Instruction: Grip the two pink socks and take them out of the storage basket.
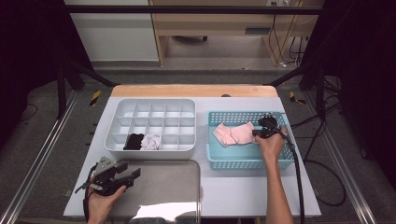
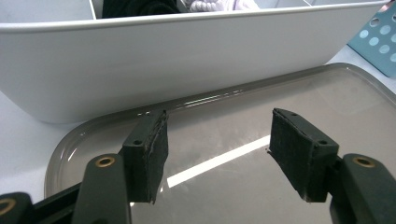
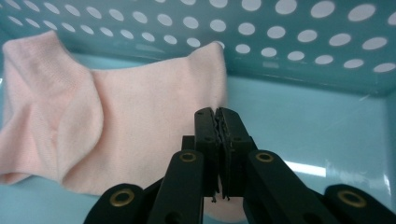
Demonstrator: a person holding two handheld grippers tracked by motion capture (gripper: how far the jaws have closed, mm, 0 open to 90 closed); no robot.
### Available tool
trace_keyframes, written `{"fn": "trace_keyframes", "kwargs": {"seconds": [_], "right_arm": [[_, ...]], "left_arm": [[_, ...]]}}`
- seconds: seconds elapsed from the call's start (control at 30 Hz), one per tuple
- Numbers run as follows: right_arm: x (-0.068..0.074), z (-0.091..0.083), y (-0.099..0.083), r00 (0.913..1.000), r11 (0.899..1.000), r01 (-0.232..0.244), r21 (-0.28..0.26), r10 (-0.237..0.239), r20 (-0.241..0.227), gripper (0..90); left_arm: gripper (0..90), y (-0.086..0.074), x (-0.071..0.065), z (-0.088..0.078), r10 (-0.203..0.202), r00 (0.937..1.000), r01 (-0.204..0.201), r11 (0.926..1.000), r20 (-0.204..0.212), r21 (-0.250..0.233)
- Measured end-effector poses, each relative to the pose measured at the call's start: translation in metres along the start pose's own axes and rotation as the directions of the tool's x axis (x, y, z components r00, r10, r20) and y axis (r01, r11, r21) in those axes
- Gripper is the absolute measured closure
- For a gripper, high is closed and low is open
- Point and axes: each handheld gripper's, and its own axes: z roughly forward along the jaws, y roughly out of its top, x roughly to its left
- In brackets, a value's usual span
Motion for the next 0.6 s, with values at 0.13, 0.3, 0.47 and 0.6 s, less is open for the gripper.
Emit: {"fn": "trace_keyframes", "kwargs": {"seconds": [0.13,0.3,0.47,0.6], "right_arm": [[0.001,-0.005,0.001,0.9999,0.999,0.008,-0.038,-0.009,-0.008,88.0],[0.001,-0.014,0.004,0.9995,0.996,0.007,-0.089,-0.009,-0.030,88.1],[0.000,-0.025,0.007,0.9978,0.989,-0.003,-0.151,-0.007,-0.066,88.1],[0.001,-0.037,0.008,0.9968,0.979,0.002,-0.204,-0.018,-0.078,88.1]], "left_arm": [[36.3,0.000,0.000,0.000,-0.001,1.0000,0.001,1.0000,0.001,-0.002],[36.3,0.000,-0.001,-0.001,-0.003,1.0000,0.003,1.0000,0.002,-0.004],[36.4,0.000,0.000,-0.002,-0.005,1.0000,0.005,0.9999,0.005,-0.009],[36.5,0.000,-0.001,-0.002,-0.003,1.0000,0.004,1.0000,0.006,-0.008]]}}
